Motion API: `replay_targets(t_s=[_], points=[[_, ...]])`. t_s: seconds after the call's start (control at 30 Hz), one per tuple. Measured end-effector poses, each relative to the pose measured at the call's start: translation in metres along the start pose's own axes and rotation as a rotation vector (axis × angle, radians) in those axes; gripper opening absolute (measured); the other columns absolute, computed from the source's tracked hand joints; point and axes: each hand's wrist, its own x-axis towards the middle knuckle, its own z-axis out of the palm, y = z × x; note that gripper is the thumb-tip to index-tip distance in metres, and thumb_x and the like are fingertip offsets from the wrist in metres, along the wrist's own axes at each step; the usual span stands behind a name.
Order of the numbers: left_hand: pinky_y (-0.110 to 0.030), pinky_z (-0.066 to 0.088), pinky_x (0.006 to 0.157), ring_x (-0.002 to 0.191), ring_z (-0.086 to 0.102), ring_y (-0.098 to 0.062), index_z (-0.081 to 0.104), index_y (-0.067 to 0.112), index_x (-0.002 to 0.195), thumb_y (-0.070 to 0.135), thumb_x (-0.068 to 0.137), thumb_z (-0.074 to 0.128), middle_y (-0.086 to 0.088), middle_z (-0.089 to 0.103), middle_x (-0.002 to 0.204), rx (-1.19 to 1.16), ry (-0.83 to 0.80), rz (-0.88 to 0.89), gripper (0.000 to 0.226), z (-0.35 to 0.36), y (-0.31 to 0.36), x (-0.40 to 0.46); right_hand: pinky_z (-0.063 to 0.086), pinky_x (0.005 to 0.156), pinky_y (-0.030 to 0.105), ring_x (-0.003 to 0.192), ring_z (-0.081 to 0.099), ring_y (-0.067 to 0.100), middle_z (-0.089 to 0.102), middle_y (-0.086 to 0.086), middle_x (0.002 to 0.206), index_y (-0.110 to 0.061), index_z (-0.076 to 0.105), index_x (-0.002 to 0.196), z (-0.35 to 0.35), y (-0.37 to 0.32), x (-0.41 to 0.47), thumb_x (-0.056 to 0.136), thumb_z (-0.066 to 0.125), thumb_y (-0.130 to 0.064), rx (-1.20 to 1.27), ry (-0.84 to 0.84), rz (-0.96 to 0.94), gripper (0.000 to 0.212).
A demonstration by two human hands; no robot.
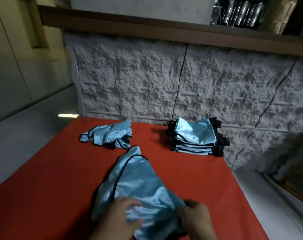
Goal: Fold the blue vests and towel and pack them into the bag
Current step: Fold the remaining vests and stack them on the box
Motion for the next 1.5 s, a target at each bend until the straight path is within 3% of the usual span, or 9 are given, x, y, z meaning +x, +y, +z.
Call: replay_targets(t_s=[0.13,0.3,0.43,0.6,0.77,0.9,1.0,1.27,1.5], points=[[-0.034,0.045,0.101,0.122,0.053,-0.02,0.038,0.045,0.136,0.066,0.053,0.068,0.007,0.055,0.128,0.383,-0.009,-0.281,0.091,-0.006,-0.036,0.011,0.054,0.063,0.031,0.072,0.072,0.023,0.075,0.003,0.07,-0.019,0.079,0.093,-0.027,-0.007,0.03,0.075,0.078,-0.022,-0.181,0.233,-0.033,0.018],[-0.031,0.046,0.057,0.064,0.063,-0.013,0.061,0.018,0.066,0.024,0.075,0.072,0.007,0.063,0.061,0.17,0.036,-0.221,0.016,-0.007,-0.029,0.043,0.05,0.088,0.04,0.104,0.062,0.036,0.066,0.012,0.111,-0.022,0.065,0.124,-0.024,-0.018,0.031,0.077,0.075,-0.026,-0.455,0.32,-0.283,0.048],[-0.029,0.04,0.054,0.05,0.052,-0.01,0.062,0.005,0.063,0.015,0.077,0.071,0.004,0.058,0.052,-0.262,0.055,-0.271,0.019,-0.018,-0.008,0.064,0.049,0.08,0.029,0.094,0.068,0.021,0.068,-0.004,0.1,-0.031,0.072,0.105,0.012,-0.019,-0.007,0.072,0.074,-0.049,-0.737,0.033,-0.546,0.038],[-0.052,0.06,0.086,0.085,0.068,-0.027,0.071,0.003,0.093,0.011,0.08,0.069,-0.016,0.074,0.091,-0.911,-0.153,-0.407,0.016,-0.037,0.026,0.064,0.048,0.097,0.061,0.111,0.065,0.029,0.064,0.002,0.12,-0.033,0.058,0.134,0.055,0.02,-0.003,0.045,0.042,-0.099,-0.945,0.057,-0.496,0.112],[-0.057,0.057,0.089,0.103,0.067,-0.039,0.064,-0.013,0.111,0.009,0.077,0.061,-0.03,0.068,0.114,-1.315,-0.242,-0.407,0.04,-0.054,0.038,0.059,0.051,0.087,0.046,0.083,0.068,0.028,0.067,-0.003,0.083,-0.03,0.068,0.091,0.037,0.01,0.009,0.073,0.061,-0.037,-0.826,0.098,-0.481,0.02],[-0.045,0.062,0.079,0.094,0.071,-0.028,0.062,-0.002,0.095,0.011,0.087,0.06,-0.018,0.07,0.098,-1.657,0.019,-0.33,0.015,-0.076,0.032,0.069,0.042,0.057,0.031,0.057,0.057,0.01,0.062,-0.002,0.06,-0.015,0.061,0.073,0.013,-0.015,0.021,0.083,0.063,-0.018,-0.56,-0.055,-0.438,0.011],[-0.047,0.053,0.101,0.12,0.065,-0.029,0.057,0.007,0.135,0.026,0.1,0.055,-0.013,0.066,0.13,-1.786,0.076,-0.202,0.04,-0.087,0.015,0.077,0.035,0.046,0.023,0.051,0.045,0.009,0.053,-0.004,0.053,-0.009,0.064,0.068,0.001,-0.036,0.017,0.094,0.063,-0.005,0.003,-0.143,-0.302,0.026],[-0.038,0.056,0.087,0.092,0.067,-0.012,0.063,0.029,0.103,0.027,0.084,0.08,0.009,0.064,0.106,-0.258,-0.008,0.019,0.026,-0.028,0.01,0.066,0.06,0.06,0.034,0.069,0.074,0.026,0.076,0.017,0.089,-0.005,0.072,0.106,-0.026,-0.045,0.036,0.104,0.05,-0.02,0.656,-0.156,0.087,0.027],[-0.039,0.014,0.126,0.155,0.002,-0.02,0.028,0.033,0.157,0.06,0.087,0.064,0.002,0.005,0.169,0.616,-0.341,0.054,0.083,-0.002,-0.018,0.069,0.06,0.069,0.055,0.086,0.073,0.039,0.072,0.022,0.109,-0.016,0.066,0.119,-0.071,-0.046,0.058,0.103,0.049,-0.035,0.835,-0.244,0.188,0.031]])
